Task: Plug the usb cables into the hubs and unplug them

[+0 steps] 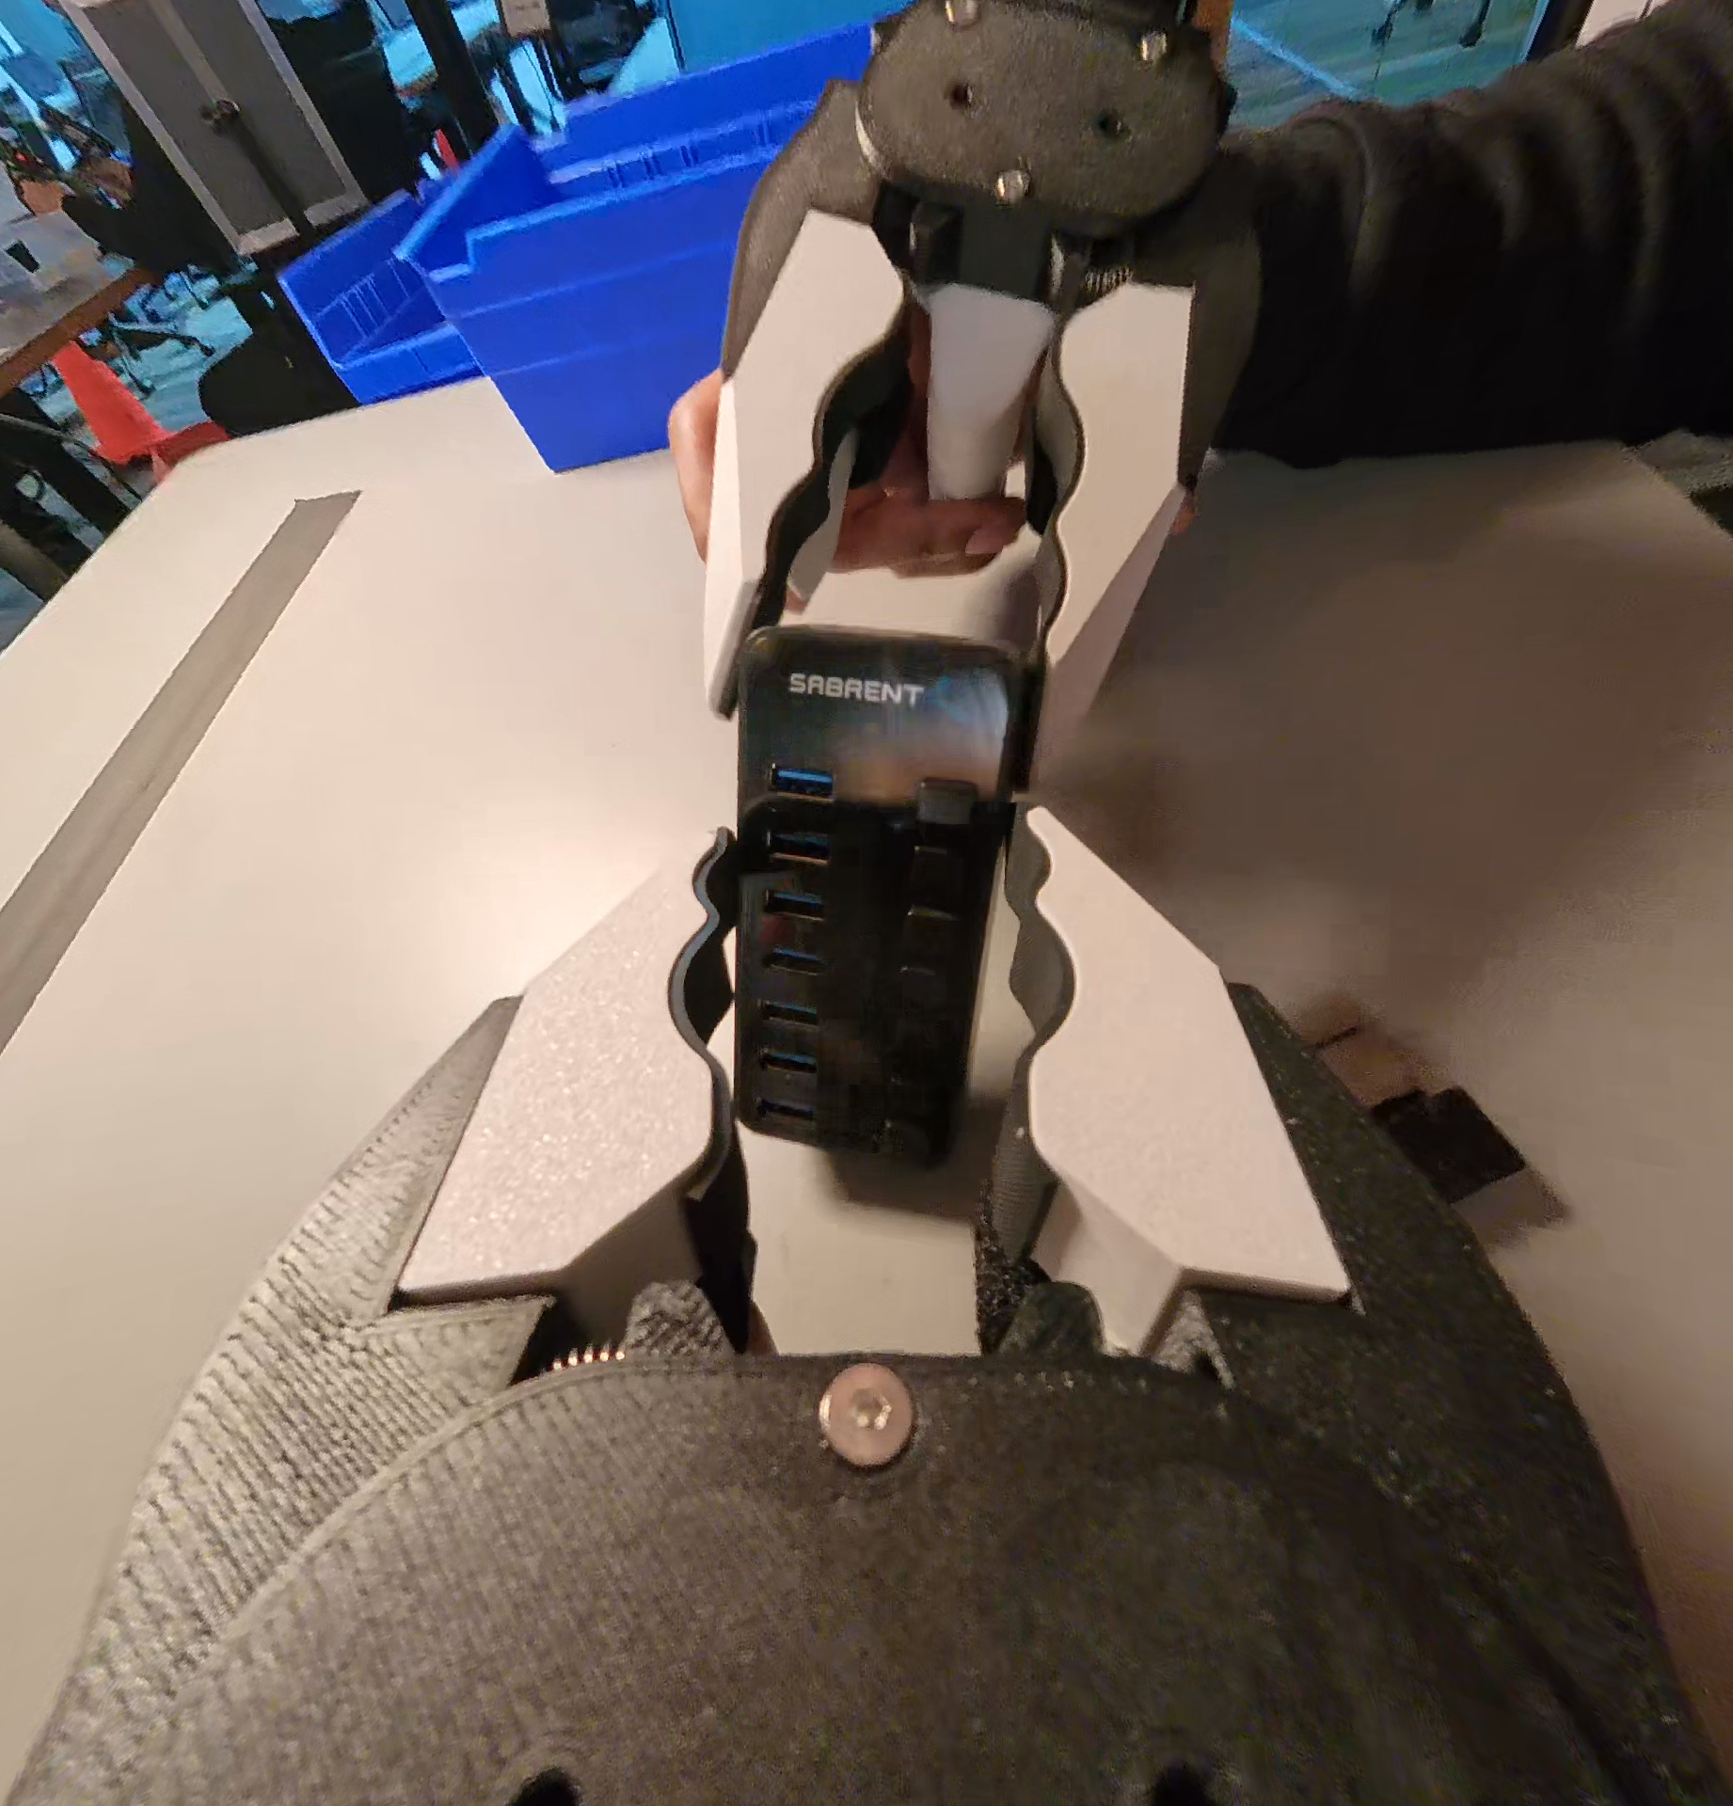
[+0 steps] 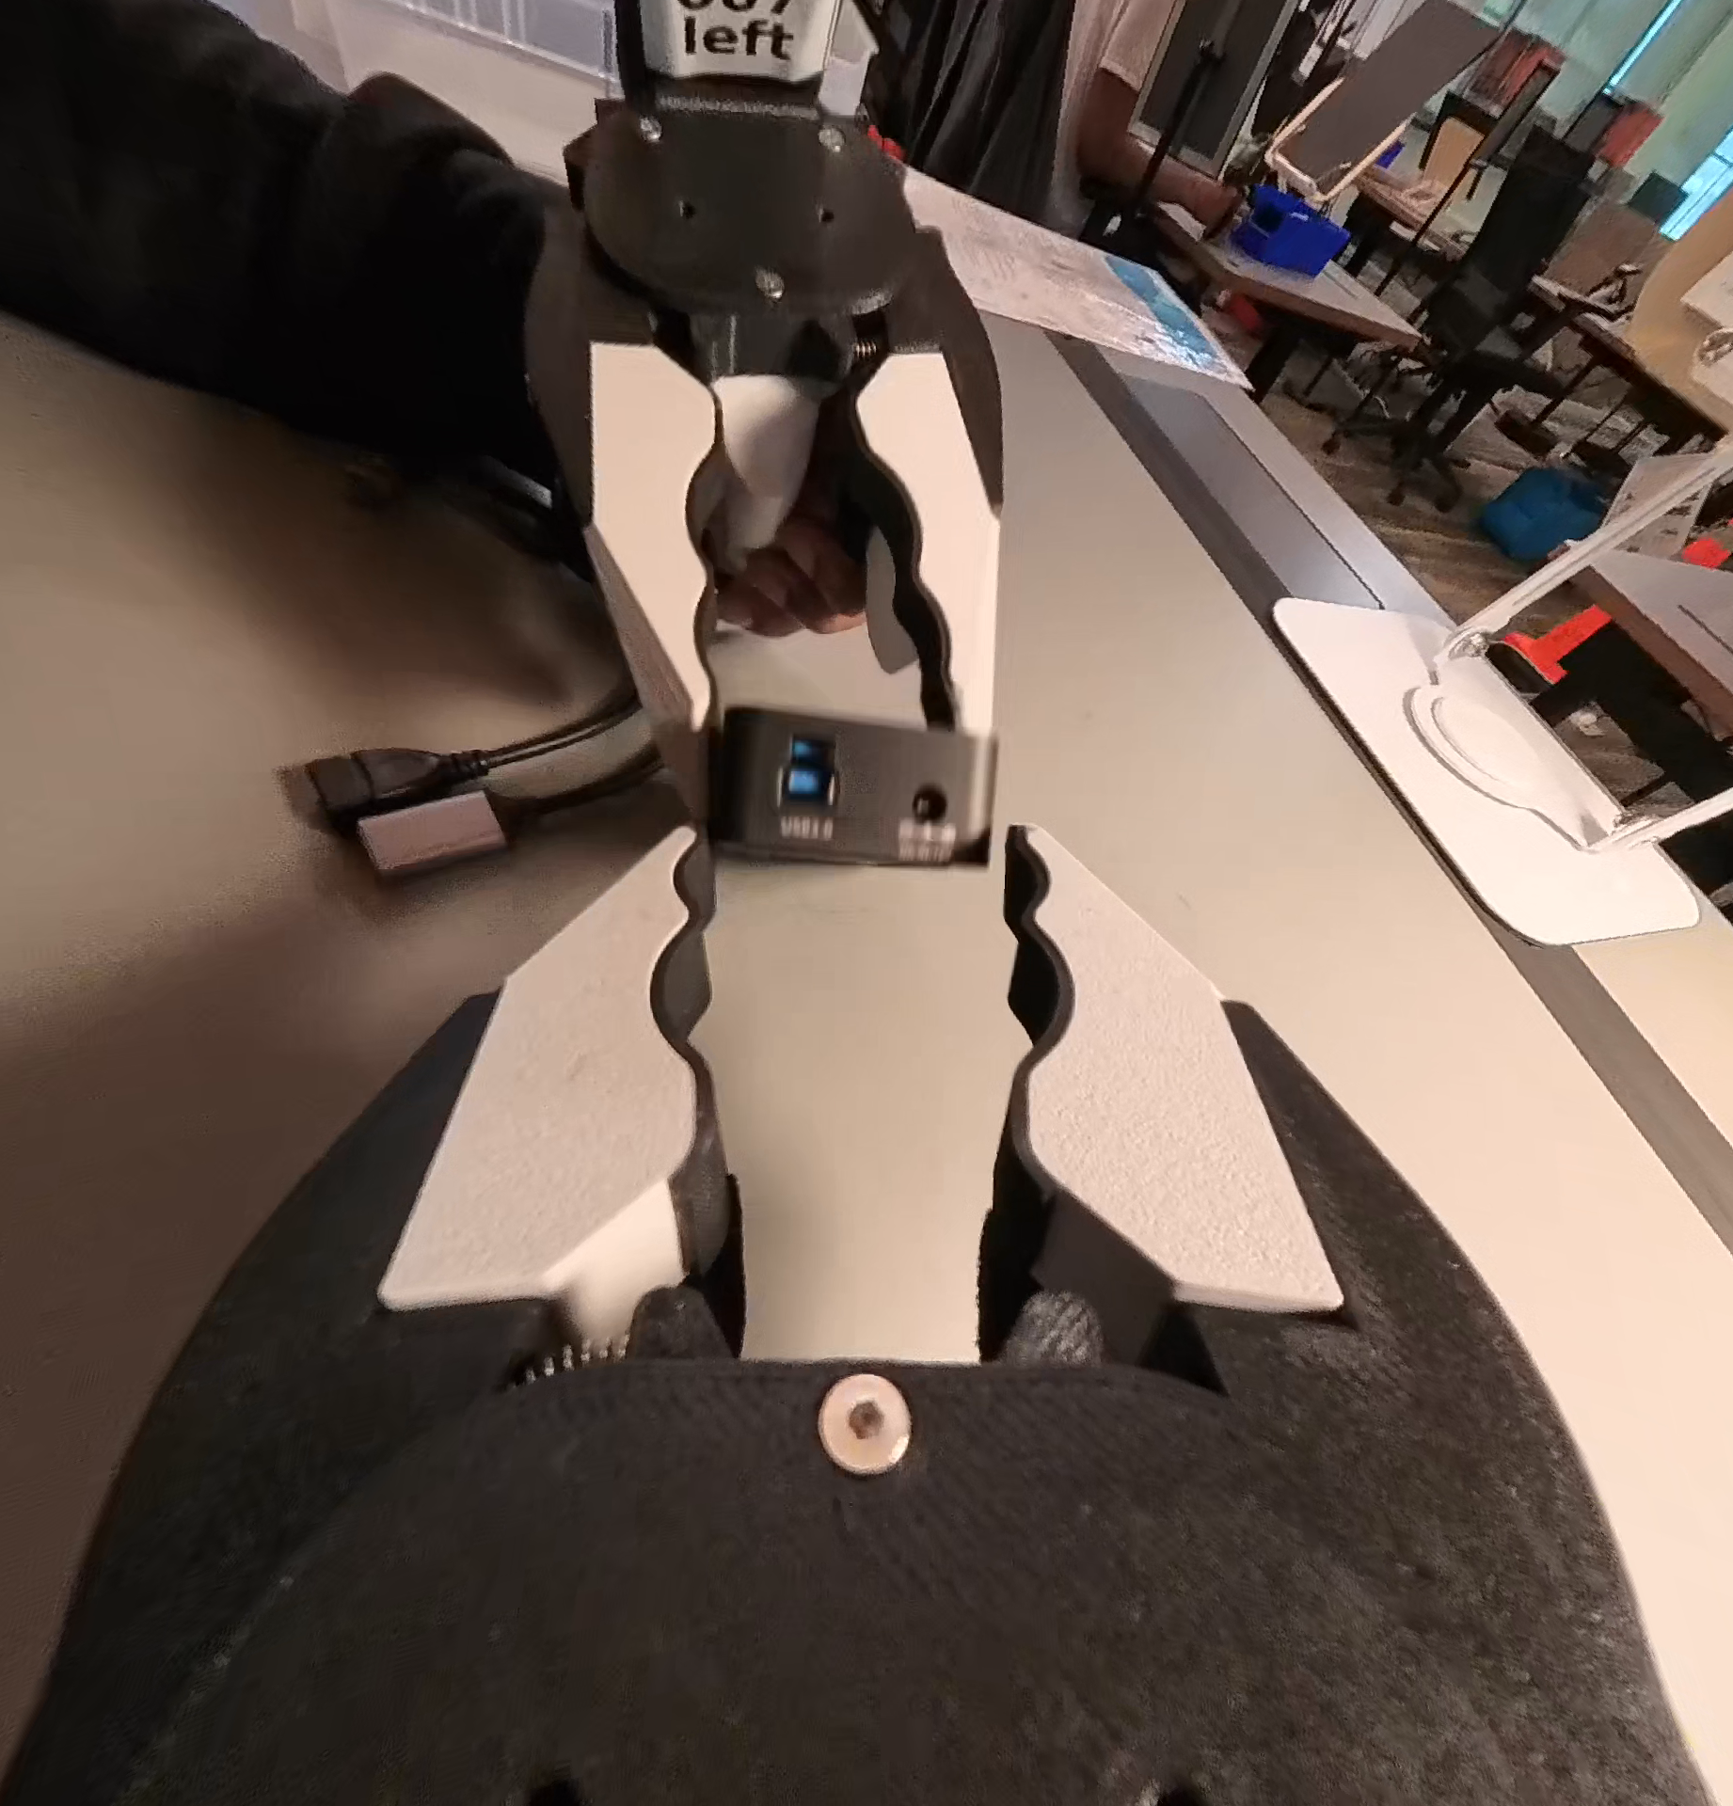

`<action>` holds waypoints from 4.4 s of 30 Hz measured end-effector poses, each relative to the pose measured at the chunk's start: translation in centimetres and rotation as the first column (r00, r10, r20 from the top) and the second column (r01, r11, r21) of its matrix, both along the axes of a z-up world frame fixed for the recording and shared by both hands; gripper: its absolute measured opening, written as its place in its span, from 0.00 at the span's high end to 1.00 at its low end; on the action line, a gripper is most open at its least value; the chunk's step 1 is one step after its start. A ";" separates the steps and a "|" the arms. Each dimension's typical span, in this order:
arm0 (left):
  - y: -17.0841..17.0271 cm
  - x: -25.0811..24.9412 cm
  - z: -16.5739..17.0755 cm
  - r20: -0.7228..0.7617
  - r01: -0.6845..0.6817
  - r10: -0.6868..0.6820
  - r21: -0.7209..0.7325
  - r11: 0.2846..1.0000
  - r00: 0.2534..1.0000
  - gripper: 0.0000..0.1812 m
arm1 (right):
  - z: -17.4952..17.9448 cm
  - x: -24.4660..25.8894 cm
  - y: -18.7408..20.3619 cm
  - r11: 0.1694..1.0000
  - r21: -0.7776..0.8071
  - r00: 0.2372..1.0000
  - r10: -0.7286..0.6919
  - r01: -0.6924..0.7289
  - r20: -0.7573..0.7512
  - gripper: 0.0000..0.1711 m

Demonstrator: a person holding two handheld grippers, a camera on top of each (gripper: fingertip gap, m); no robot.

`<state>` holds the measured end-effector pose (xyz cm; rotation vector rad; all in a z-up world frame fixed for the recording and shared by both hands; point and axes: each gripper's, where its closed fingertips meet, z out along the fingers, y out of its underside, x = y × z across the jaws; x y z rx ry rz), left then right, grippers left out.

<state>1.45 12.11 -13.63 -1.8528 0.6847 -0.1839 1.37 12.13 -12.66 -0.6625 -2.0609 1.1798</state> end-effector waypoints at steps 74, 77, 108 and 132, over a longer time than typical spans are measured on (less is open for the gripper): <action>-17.3 -0.1 -4.7 -0.445 0.175 -0.182 -0.057 0.983 0.877 0.79 | -2.5 -0.8 -2.6 0.983 0.181 0.998 -0.028 0.038 -0.056 0.75; -17.1 0.4 -4.5 -0.488 0.191 -0.186 -0.039 0.981 0.853 0.77 | -2.7 -0.8 -2.7 0.982 0.185 0.998 -0.025 0.035 -0.054 0.75; -12.5 2.1 4.7 0.228 0.000 -0.046 0.198 0.980 0.972 0.94 | 0.2 -0.4 -4.0 0.989 0.146 0.984 -0.004 0.030 -0.179 0.79; -4.2 0.3 3.3 0.766 -0.282 0.345 -0.221 0.934 0.542 0.94 | 2.0 -1.5 -4.2 0.971 0.178 0.921 -0.081 0.159 -0.382 0.85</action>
